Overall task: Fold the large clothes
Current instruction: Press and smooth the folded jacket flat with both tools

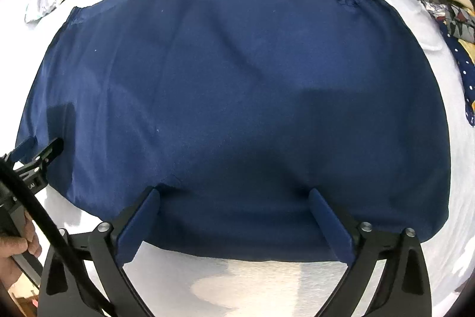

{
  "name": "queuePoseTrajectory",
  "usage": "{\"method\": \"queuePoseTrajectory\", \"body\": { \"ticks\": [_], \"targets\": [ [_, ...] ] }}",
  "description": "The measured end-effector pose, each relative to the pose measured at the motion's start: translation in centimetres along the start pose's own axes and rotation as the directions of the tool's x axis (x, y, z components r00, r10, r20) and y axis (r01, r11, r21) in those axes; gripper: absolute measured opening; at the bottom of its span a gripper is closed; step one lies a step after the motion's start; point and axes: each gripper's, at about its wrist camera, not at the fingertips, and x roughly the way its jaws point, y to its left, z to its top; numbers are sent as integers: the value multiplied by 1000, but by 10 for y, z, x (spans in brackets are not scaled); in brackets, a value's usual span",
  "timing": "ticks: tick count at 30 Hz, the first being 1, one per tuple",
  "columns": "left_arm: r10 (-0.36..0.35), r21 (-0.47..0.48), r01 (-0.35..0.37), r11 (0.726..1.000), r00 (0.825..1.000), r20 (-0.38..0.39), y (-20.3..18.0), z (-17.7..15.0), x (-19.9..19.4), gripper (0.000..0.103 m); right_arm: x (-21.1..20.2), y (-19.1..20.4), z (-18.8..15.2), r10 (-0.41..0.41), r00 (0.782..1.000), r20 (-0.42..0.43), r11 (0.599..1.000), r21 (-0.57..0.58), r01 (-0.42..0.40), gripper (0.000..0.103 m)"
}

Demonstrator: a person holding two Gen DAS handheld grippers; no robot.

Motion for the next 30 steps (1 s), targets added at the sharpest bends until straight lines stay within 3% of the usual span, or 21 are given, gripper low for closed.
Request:
{"method": "queuePoseTrajectory", "body": {
  "ticks": [8, 14, 16, 21, 22, 28, 30],
  "targets": [
    [3, -36, -6, 999, 998, -70, 1, 7, 3, 103, -3, -3, -1, -17, 1000, 1, 999, 28, 17, 102],
    [-15, 11, 16, 1000, 996, -85, 1, 8, -1, 103, 5, 11, 20, -77, 992, -102, 996, 28, 80, 100],
    [6, 35, -3, 999, 996, -86, -1, 10, -9, 103, -8, 15, 25, -71, 994, -85, 995, 58, 76, 89],
    [38, 73, -42, 996, 998, 58, -14, 24, -45, 103, -54, 37, 41, -134, 985, 105, 991, 36, 131, 90],
    [32, 75, -36, 997, 998, 54, -19, 28, -43, 103, -53, 38, 44, -141, 983, 119, 990, 36, 138, 91],
    [45, 76, -42, 996, 998, -40, -38, 36, 12, 103, 10, 43, 45, -114, 993, 20, 992, 61, 113, 90],
    [25, 40, -24, 999, 999, -31, -37, 39, 16, 103, 22, 45, 44, -127, 992, 17, 991, 54, 125, 97]
  ]
}}
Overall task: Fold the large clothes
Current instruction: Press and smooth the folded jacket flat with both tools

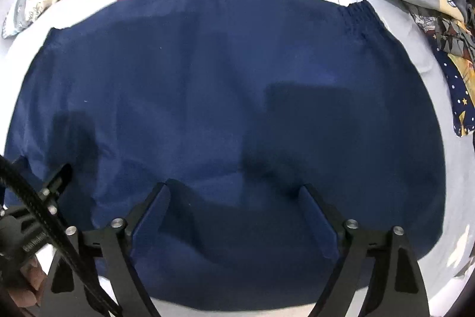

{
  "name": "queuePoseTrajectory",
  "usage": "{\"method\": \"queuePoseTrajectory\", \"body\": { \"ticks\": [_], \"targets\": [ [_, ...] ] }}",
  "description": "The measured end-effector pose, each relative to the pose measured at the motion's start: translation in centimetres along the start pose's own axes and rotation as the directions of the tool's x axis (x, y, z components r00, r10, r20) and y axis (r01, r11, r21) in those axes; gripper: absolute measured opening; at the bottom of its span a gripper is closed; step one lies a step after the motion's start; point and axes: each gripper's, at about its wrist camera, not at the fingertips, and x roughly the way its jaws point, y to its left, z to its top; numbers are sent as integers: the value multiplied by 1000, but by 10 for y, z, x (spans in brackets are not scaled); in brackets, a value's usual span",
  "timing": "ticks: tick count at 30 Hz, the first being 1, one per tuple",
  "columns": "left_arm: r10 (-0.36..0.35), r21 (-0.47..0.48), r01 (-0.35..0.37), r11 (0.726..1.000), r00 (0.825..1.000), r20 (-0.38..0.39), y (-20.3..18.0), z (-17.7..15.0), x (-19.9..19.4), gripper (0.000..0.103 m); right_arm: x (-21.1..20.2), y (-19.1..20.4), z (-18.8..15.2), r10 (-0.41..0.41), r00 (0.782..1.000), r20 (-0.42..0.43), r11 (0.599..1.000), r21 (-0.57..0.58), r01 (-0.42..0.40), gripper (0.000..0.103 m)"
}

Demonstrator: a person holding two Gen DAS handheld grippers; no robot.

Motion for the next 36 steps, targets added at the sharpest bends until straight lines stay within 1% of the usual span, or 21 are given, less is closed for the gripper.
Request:
{"method": "queuePoseTrajectory", "body": {
  "ticks": [2, 4, 5, 6, 8, 10, 11, 12, 14, 17, 20, 21, 22, 23, 25, 28, 32, 36],
  "targets": [
    [5, 5, -5, 1000, 1000, -4, -1, 0, -1, 103, 6, 2, 0, -3, 1000, -15, 1000, -23, 3, 100],
    [15, 11, -14, 1000, 1000, -26, -1, 1, -6, 103, 6, 2, 3, 6, 999, -31, 1000, -22, -6, 100],
    [25, 8, -25, 1000, 999, -24, -1, 1, -10, 103, 3, 2, 4, 10, 999, -35, 1000, -23, -11, 96],
    [27, 2, -27, 1000, 1000, -14, 1, 1, -18, 103, -1, 1, 6, 16, 999, -29, 1000, -19, -17, 91],
    [19, 2, -19, 1000, 1000, -5, 2, -2, -32, 103, -17, -4, 7, 25, 1000, -3, 999, -23, -25, 91],
    [24, 23, -24, 999, 1000, 4, -3, -8, -42, 103, -29, -8, -1, -4, 1000, 26, 1000, -30, 5, 91],
    [28, 34, -28, 999, 1000, 9, -7, -12, -47, 103, -32, -12, -6, -4, 1000, 22, 1000, -26, 5, 91],
    [14, 37, -15, 999, 1000, 3, -11, -16, -48, 103, -32, -18, -12, 0, 1000, 11, 1000, -16, 0, 91],
    [-3, 49, 3, 999, 1000, -17, -19, -22, -47, 103, -32, -34, -23, -16, 1000, 1, 1000, 6, 16, 91],
    [1, 96, 6, 995, 998, -68, -34, -34, -33, 103, -18, -56, -33, -8, 998, -60, 999, 48, 11, 92],
    [5, 92, 2, 996, 997, -73, -38, -33, -32, 103, -10, -64, -32, 12, 998, -67, 999, 41, -9, 98],
    [6, 91, 1, 996, 997, -73, -38, -31, -33, 103, -11, -66, -32, 16, 997, -70, 999, 40, -14, 98],
    [9, 90, -3, 996, 998, -64, -39, -30, -36, 103, -13, -66, -30, 20, 997, -70, 999, 37, -17, 98],
    [9, 91, -4, 996, 999, -50, -40, -28, -41, 103, -17, -66, -29, 21, 998, -59, 999, 35, -19, 95],
    [0, 97, 2, 995, 1000, -26, -45, -25, -52, 103, -27, -67, -26, 27, 999, -28, 999, 33, -26, 94],
    [14, 117, -18, 993, 999, 30, -56, -20, -69, 103, -46, -72, -34, -4, 1000, -5, 999, 33, 4, 94],
    [11, 145, -21, 989, 997, 72, -73, -12, -86, 103, -54, -86, -41, -34, 999, -28, 998, 46, 35, 94],
    [0, 172, -12, 985, 997, 71, -88, -11, -92, 103, -62, -105, -51, -58, 997, -50, 994, 90, 62, 94]
  ]
}}
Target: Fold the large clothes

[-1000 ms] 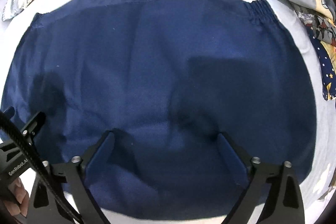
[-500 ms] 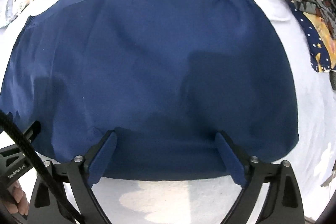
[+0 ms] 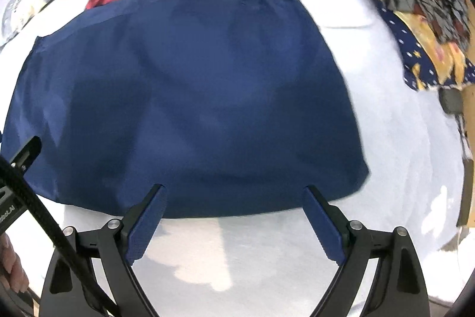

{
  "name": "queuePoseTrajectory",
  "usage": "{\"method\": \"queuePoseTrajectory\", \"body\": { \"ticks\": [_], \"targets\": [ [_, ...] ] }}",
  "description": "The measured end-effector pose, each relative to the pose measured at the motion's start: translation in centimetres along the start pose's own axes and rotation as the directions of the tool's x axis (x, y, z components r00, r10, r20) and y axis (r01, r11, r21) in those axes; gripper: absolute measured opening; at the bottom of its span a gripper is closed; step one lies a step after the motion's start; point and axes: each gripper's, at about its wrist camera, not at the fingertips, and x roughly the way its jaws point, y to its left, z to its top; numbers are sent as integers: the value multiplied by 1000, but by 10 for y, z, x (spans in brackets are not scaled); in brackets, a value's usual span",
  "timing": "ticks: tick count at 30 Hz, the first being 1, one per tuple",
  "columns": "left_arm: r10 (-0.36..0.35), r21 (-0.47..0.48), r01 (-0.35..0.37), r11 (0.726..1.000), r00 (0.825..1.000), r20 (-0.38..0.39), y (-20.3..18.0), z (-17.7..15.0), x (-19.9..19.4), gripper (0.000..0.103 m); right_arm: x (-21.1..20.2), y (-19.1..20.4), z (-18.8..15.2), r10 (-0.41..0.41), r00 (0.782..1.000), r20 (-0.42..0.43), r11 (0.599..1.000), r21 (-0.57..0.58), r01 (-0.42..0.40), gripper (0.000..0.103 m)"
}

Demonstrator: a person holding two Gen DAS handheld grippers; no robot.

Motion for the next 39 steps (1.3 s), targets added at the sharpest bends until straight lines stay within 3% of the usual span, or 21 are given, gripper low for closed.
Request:
{"method": "queuePoseTrajectory", "body": {
  "ticks": [16, 39],
  "targets": [
    [-5, 27, 7, 1000, 998, -57, -22, -6, 8, 103, -3, -1, -7, -45, 999, -4, 999, -14, 45, 94],
    [-7, 18, 8, 1000, 998, -67, -13, -8, 18, 103, -7, 12, -2, -66, 997, 26, 995, -77, 68, 94]
  ]
}}
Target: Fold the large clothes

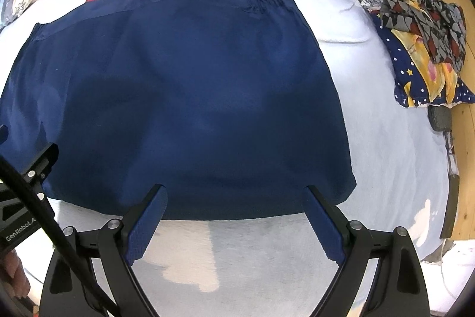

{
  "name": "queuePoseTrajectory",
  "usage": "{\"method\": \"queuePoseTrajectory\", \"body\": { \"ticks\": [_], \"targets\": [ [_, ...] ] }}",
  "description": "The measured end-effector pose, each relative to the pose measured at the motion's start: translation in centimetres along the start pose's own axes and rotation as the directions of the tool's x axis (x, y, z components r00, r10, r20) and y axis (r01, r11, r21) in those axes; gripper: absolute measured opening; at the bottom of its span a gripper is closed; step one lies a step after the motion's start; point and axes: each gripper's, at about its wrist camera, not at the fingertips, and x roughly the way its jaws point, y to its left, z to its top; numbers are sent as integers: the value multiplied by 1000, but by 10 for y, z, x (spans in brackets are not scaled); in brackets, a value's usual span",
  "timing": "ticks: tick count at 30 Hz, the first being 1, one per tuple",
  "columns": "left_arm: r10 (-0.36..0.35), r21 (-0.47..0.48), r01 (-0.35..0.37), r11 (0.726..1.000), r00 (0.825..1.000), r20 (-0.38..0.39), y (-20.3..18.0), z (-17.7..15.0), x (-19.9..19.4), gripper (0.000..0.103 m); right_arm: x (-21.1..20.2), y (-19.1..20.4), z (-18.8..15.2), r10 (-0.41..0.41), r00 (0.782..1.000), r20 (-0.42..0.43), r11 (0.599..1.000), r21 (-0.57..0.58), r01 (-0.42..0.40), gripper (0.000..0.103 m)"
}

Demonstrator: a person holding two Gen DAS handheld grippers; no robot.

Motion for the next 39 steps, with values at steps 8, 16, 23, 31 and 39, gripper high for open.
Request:
{"method": "queuePoseTrajectory", "body": {
  "ticks": [8, 16, 23, 31, 39],
  "targets": [
    [8, -48, -7, 999, 1000, 14, 20, 1, -1, 103, -5, 5, 5, 18, 1000, 17, 1000, 8, -19, 94],
    [47, -219, -23, 975, 993, 108, 85, -7, -9, 103, -24, 17, 25, 109, 984, 144, 982, 139, -129, 94],
    [56, -319, 1, 948, 984, 168, 119, -30, 7, 103, -21, 55, 34, 169, 953, 250, 974, 103, -200, 94],
    [2, -307, 58, 950, 981, 191, 125, -34, 34, 103, -5, 69, 36, 329, 899, 290, 933, 49, -357, 95],
    [2, -311, 79, 947, 968, 251, 133, -40, 26, 103, -5, 66, 23, 365, 871, 330, 915, 43, -400, 95]
  ]
}}
